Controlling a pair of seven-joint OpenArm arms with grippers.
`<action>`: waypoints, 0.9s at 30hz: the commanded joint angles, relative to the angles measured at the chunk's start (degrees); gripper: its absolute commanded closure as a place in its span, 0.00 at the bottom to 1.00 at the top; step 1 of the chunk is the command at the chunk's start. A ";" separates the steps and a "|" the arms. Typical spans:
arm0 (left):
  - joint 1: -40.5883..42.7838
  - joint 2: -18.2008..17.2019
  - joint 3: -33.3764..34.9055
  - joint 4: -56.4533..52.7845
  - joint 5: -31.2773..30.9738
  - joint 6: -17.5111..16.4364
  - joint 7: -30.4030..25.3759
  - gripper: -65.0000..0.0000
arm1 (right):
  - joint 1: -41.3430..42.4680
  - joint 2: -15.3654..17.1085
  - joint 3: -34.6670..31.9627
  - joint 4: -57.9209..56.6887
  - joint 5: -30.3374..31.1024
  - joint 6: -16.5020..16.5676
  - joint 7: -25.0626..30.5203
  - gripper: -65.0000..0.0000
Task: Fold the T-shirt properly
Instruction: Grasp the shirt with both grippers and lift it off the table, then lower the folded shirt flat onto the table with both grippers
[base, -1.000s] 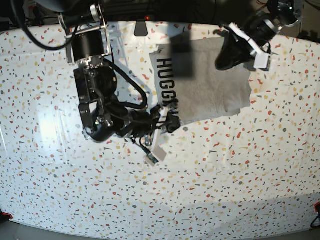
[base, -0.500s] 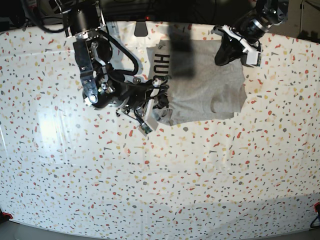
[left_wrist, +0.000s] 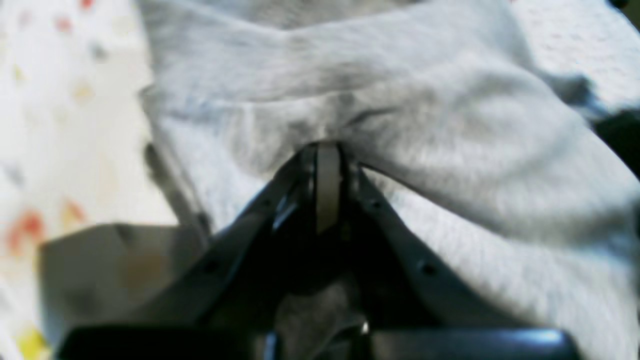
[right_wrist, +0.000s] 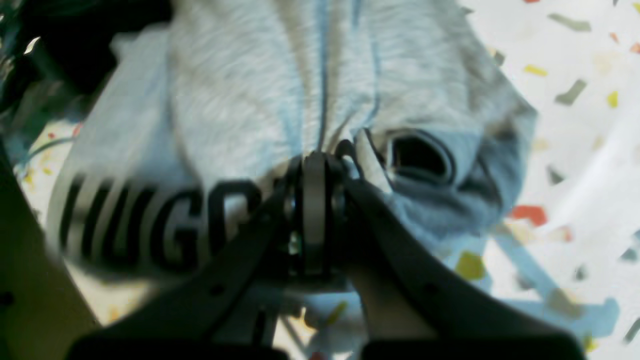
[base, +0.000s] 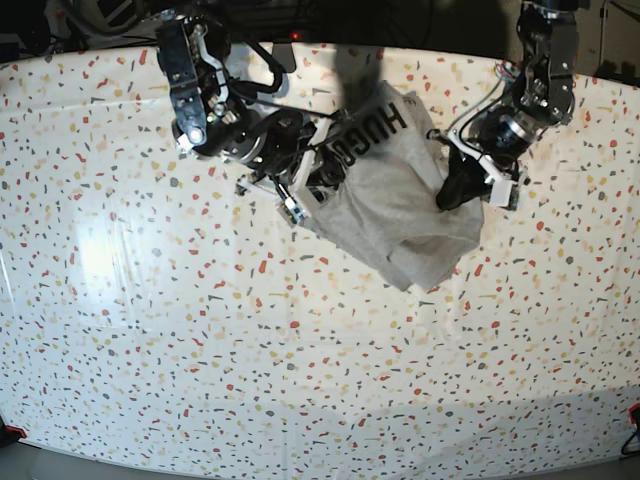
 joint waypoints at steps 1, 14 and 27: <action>-0.35 -1.09 -0.31 -1.90 7.39 7.26 10.32 1.00 | -0.81 -0.66 -0.07 0.85 -0.11 0.36 -0.87 1.00; -7.67 -5.64 -0.31 6.27 -8.94 6.93 17.70 1.00 | -3.37 -6.47 0.00 6.47 -2.16 0.36 2.19 1.00; 7.89 -13.73 -0.31 25.49 -23.65 6.78 22.36 1.00 | -3.37 -3.82 8.50 16.33 -3.13 0.36 0.76 1.00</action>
